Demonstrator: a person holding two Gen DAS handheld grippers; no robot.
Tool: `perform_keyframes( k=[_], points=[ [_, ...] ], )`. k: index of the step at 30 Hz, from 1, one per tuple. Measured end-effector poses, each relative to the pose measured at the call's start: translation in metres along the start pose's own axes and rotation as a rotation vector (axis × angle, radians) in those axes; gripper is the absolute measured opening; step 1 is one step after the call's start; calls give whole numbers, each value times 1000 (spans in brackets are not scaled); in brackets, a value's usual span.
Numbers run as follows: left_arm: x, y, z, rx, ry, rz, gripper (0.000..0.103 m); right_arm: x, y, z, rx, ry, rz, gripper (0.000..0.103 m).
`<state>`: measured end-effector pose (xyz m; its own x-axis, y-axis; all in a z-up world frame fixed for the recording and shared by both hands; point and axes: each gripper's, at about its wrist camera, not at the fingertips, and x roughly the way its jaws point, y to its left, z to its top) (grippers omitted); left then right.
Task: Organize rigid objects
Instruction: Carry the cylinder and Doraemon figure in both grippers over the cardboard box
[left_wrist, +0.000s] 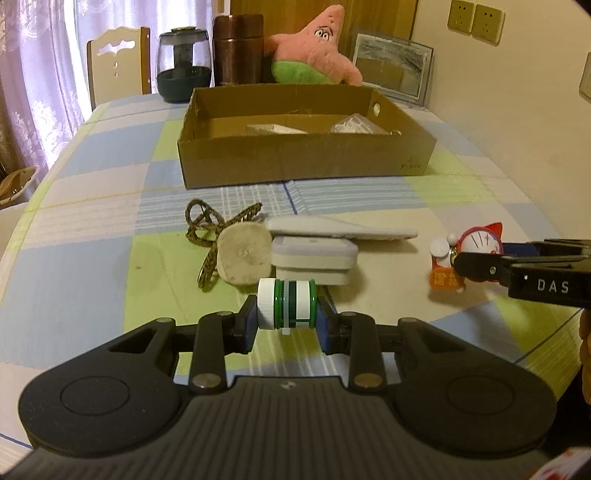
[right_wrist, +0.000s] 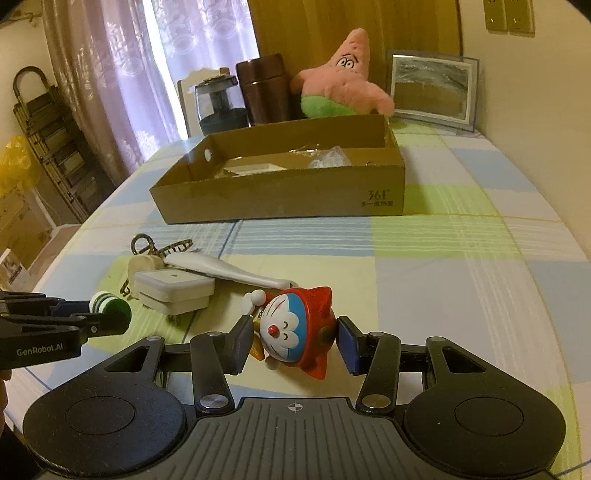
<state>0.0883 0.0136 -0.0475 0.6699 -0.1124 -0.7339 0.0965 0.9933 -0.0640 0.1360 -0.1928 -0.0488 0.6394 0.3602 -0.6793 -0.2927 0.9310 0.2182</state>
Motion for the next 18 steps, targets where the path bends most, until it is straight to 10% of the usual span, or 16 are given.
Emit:
perform_keyframes(
  k=[18],
  points=[
    [-15,5,42,26,-71,-22,27,-14,6,50,-43,-66,3,46]
  ],
)
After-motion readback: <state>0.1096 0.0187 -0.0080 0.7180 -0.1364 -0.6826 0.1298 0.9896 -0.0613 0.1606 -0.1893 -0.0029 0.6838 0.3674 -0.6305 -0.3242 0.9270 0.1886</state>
